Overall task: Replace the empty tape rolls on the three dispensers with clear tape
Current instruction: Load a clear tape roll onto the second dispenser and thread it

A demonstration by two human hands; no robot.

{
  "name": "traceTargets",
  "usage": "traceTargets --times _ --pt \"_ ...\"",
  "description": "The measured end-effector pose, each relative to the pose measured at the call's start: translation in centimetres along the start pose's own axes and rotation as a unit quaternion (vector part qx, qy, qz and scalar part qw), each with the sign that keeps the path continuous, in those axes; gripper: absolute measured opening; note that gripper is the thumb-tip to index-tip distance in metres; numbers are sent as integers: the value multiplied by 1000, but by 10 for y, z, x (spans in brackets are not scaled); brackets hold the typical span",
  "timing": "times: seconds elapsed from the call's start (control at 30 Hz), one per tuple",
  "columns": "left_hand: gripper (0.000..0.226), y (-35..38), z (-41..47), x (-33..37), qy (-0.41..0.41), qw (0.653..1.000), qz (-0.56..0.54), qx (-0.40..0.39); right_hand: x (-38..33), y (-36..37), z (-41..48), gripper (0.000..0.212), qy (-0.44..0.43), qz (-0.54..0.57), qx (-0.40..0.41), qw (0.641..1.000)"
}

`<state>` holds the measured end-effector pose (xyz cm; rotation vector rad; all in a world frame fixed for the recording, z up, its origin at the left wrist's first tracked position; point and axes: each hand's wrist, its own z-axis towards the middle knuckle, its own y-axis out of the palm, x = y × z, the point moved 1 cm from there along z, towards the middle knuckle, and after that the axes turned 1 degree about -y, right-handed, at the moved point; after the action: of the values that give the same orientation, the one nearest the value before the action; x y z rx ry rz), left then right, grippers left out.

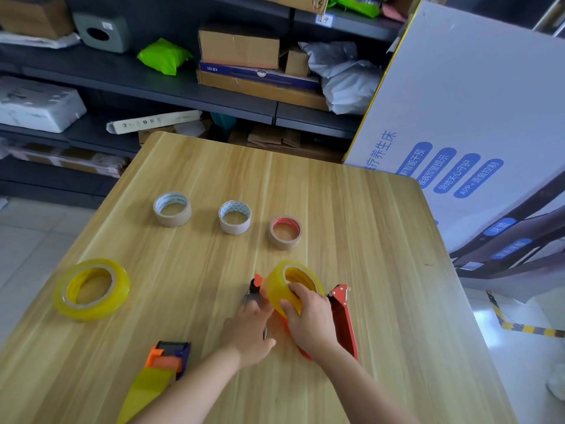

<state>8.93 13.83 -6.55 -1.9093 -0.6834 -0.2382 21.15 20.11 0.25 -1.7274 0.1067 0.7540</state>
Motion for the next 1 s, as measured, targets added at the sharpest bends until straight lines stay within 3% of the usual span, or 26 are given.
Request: traceTargets --times 0.07,0.17,0.27,0.33,0.4,0.47,0.63,0.77,1.0 --pt "79 -4 4 -8 -18 992 -125 2 -1 -1 -1 40 -8 8 7 1000" --pt "86 -4 11 -32 -40 977 -209 -1 -5 0 -5 40 -49 3 -2 999" --pt "59 -10 9 -46 -63 932 -357 32 -11 5 -13 39 -104 -3 -21 994" --pt "38 -24 2 -47 -99 882 -455 74 -12 12 -18 34 -145 -14 -34 989" --pt "30 -40 -8 -44 -130 826 -538 107 -12 23 -25 27 -184 -33 -44 981" --pt "23 -52 -21 -43 -130 803 -575 93 -13 31 -31 23 -218 -61 -47 973" --pt "39 -60 -38 -43 -133 838 -529 -17 -11 44 -44 17 -261 -117 -60 956" --pt "27 -47 -38 -50 -157 852 -499 9 -10 51 -47 19 -273 -146 -61 949" --pt "39 -34 -36 -57 -164 858 -487 21 -10 55 -47 30 -299 -144 -70 941"
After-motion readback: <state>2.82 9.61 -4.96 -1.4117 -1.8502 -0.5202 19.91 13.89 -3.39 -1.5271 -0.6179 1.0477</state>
